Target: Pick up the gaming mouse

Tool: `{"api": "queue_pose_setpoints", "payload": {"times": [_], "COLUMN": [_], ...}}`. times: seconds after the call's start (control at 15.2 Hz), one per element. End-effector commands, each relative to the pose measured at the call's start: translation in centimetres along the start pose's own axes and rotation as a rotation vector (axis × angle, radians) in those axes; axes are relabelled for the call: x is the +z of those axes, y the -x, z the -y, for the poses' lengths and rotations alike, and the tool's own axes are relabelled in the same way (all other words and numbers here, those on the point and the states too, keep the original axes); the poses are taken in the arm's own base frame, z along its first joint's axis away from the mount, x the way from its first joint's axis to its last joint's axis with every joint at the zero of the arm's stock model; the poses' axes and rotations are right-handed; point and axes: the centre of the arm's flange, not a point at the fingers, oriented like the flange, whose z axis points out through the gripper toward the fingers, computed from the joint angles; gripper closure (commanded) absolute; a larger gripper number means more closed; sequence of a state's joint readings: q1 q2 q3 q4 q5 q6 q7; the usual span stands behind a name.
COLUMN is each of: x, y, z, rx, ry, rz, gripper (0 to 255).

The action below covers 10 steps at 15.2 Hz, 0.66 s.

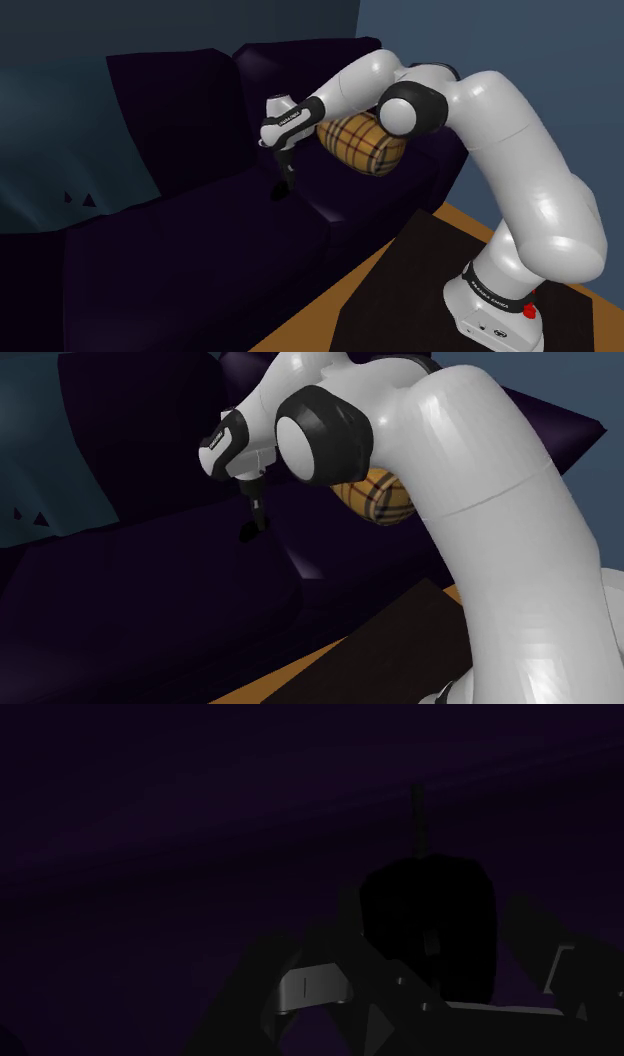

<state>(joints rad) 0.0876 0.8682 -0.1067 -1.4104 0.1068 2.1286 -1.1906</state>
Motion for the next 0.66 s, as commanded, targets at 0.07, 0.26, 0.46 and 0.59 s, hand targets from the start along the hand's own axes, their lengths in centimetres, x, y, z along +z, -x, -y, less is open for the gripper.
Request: {"api": "queue_pose_setpoints", "payload": {"times": [0.07, 0.26, 0.46, 0.59], "x": [-1.6, -3.2, -4.8, -4.8], "y": [0.1, 0.2, 0.3, 0.3], "z": [0.3, 0.5, 0.7, 0.7], "rx": [0.0, 0.0, 0.0, 0.0], "ry": [0.0, 0.0, 0.0, 0.0], "rz": [0.0, 0.0, 0.0, 0.0], "gripper": [255, 255, 255, 255]}}
